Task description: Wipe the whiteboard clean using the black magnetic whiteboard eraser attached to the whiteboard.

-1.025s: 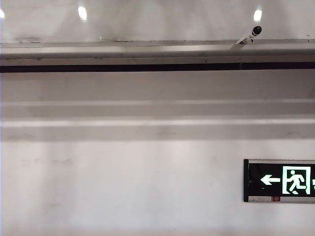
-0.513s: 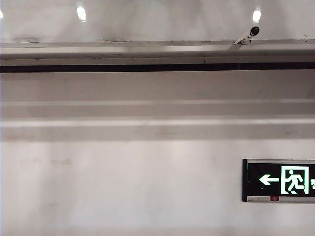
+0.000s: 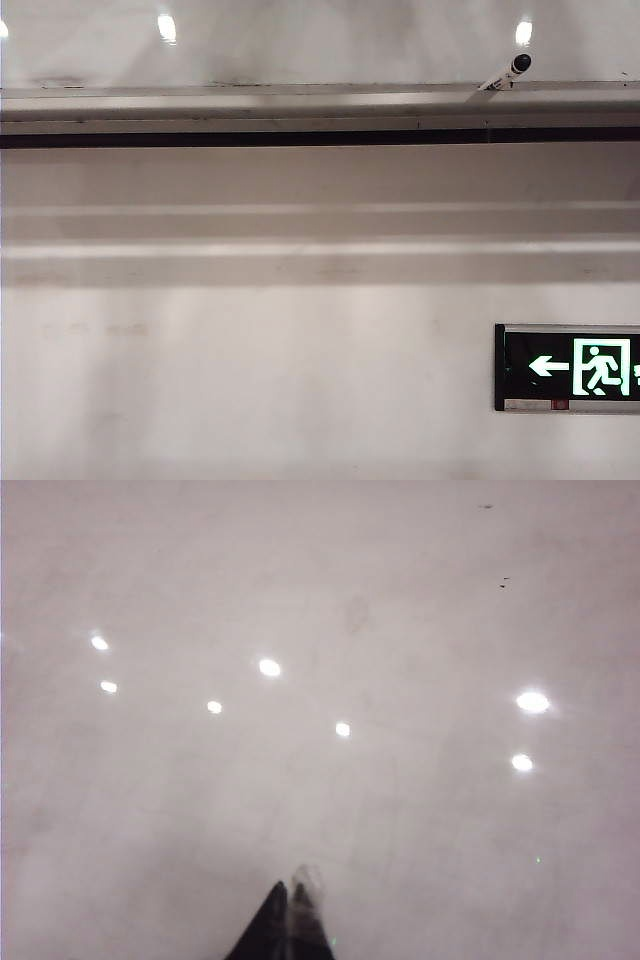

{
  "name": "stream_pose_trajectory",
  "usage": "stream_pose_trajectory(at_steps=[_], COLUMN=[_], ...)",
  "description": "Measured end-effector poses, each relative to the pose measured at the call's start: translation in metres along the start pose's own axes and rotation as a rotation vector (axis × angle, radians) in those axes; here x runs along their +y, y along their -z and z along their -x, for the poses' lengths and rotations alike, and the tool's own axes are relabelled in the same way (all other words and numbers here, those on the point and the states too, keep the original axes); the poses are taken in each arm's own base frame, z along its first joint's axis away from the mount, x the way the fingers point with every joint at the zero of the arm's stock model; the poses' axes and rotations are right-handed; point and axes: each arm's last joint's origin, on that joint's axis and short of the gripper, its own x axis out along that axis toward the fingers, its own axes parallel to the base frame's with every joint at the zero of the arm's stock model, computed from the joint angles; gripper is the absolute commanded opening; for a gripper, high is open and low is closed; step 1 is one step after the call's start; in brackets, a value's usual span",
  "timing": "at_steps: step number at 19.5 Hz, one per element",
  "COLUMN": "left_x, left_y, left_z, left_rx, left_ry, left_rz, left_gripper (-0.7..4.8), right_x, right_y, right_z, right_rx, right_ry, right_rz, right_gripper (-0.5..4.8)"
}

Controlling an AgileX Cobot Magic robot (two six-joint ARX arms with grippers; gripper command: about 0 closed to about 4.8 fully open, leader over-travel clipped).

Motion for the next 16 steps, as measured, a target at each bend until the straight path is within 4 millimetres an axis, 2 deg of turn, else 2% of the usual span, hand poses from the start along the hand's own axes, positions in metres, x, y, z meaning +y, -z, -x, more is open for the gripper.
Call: stream_pose_trajectory(at_steps=[5, 10, 16], left_x=[-0.029, -0.03, -0.031], left_y=[0.012, 0.014, 0.013], left_z=[-0.005, -0.005, -0.005], left_rx=[-0.003, 0.006, 0.056], left_ry=[0.172, 0.203, 0.094], left_rz=[-0.036, -0.062, -0.083], left_gripper=[0.88, 0.88, 0.88], right_x=[0.0, 0.0, 0.0], right_y=[0.0, 0.0, 0.0], right_z=[0.0, 0.0, 0.0], right_rx=[0.0, 0.0, 0.0], right_ry=[-0.001, -0.001, -0.001], right_rz=[0.0, 0.0, 0.0], right_gripper=[0.0, 0.0, 0.0])
